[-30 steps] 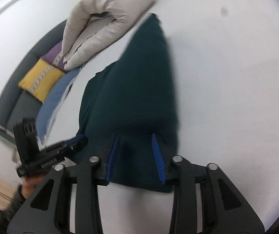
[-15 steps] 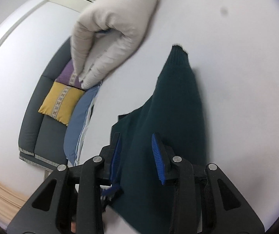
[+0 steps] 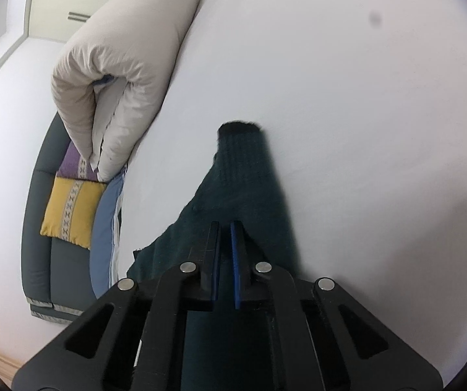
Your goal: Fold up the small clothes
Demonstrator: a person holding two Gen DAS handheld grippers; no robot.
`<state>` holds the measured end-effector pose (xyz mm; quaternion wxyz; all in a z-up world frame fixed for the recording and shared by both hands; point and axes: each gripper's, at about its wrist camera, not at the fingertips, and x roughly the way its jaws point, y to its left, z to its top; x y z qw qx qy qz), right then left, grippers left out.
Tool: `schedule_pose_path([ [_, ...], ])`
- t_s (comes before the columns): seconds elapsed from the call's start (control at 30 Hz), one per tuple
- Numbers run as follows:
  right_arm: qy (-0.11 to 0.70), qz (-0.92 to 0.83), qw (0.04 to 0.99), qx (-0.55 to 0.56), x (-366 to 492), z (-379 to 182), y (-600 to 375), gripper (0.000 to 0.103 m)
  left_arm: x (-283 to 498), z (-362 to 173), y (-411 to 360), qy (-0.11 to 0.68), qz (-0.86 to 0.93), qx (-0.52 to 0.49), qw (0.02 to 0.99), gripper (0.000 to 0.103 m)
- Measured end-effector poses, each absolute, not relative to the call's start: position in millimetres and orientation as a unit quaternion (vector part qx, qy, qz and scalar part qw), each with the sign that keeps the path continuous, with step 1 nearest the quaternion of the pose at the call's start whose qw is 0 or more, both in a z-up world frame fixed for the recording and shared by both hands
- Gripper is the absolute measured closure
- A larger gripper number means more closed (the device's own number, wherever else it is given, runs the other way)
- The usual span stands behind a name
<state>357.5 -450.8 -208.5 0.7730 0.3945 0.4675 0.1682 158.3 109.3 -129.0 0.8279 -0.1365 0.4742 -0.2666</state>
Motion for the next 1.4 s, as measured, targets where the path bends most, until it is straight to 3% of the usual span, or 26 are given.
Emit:
schedule_pose_path([
  [0.1, 0.442, 0.186, 0.794, 0.373, 324, -175, -462, 0.09, 157, -117, 114, 0.475, -0.257, -0.154, 0.827, 0.093],
  [0.23, 0.416, 0.279, 0.795, 0.342, 274, -135, -442, 0.09, 147, -88, 113, 0.448, -0.242, -0.149, 0.847, 0.074],
  [0.3, 0.413, 0.323, 0.783, 0.334, 255, -130, -427, 0.088, 147, -76, 108, 0.437, -0.233, -0.143, 0.857, 0.069],
  [0.37, 0.43, 0.345, 0.771, 0.32, 238, -138, -407, 0.083, 153, -71, 98, 0.435, -0.228, -0.135, 0.86, 0.069],
  [0.53, 0.492, 0.332, 0.735, 0.327, 225, -199, -392, 0.086, 172, -91, 73, 0.457, -0.195, -0.088, 0.863, 0.069],
  [0.6, 0.486, 0.333, 0.734, 0.34, 221, -201, -398, 0.088, 178, -107, 68, 0.47, -0.185, -0.075, 0.86, 0.075],
  [0.77, 0.446, 0.359, 0.738, 0.357, 209, -179, -405, 0.082, 177, -111, 68, 0.463, -0.189, -0.056, 0.864, 0.074],
  [0.93, 0.492, 0.345, 0.729, 0.328, 202, -206, -390, 0.082, 176, -113, 67, 0.464, -0.195, -0.047, 0.863, 0.074],
  [1.17, 0.467, 0.36, 0.728, 0.35, 184, -195, -397, 0.079, 180, -117, 65, 0.461, -0.194, -0.037, 0.865, 0.074],
  [1.4, 0.495, 0.347, 0.728, 0.322, 179, -210, -397, 0.078, 180, -119, 64, 0.456, -0.205, -0.025, 0.866, 0.074],
])
